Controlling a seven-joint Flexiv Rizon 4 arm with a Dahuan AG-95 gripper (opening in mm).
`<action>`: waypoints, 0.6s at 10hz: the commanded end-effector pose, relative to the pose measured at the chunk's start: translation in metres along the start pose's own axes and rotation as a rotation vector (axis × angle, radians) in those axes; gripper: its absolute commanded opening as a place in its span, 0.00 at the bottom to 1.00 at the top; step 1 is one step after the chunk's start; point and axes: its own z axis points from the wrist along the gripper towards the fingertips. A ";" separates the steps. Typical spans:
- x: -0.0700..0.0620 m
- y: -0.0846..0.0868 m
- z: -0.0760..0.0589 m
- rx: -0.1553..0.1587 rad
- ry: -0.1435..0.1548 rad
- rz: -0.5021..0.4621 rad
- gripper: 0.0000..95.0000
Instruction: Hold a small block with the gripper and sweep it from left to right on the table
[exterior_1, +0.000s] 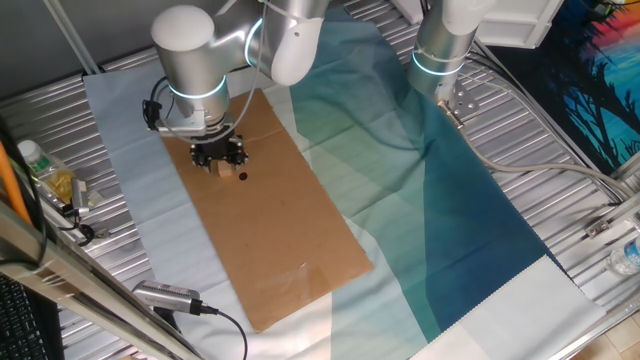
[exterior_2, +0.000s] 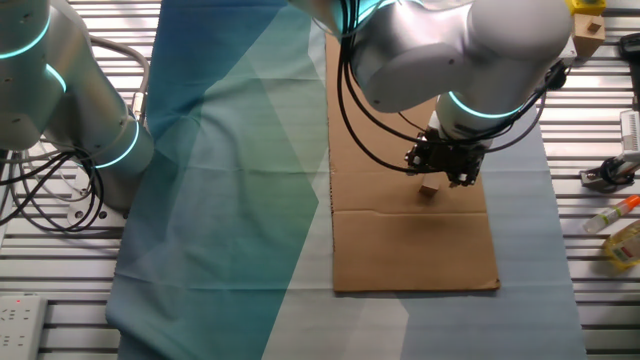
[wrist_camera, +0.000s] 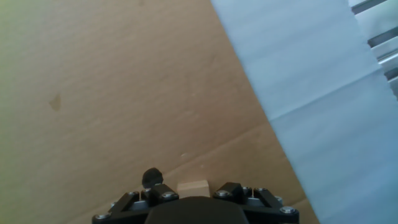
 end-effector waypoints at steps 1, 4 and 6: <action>0.000 0.000 0.001 0.001 0.000 0.003 0.60; 0.000 0.000 0.005 0.002 0.000 0.002 0.40; 0.000 0.000 0.008 0.003 -0.003 0.001 0.40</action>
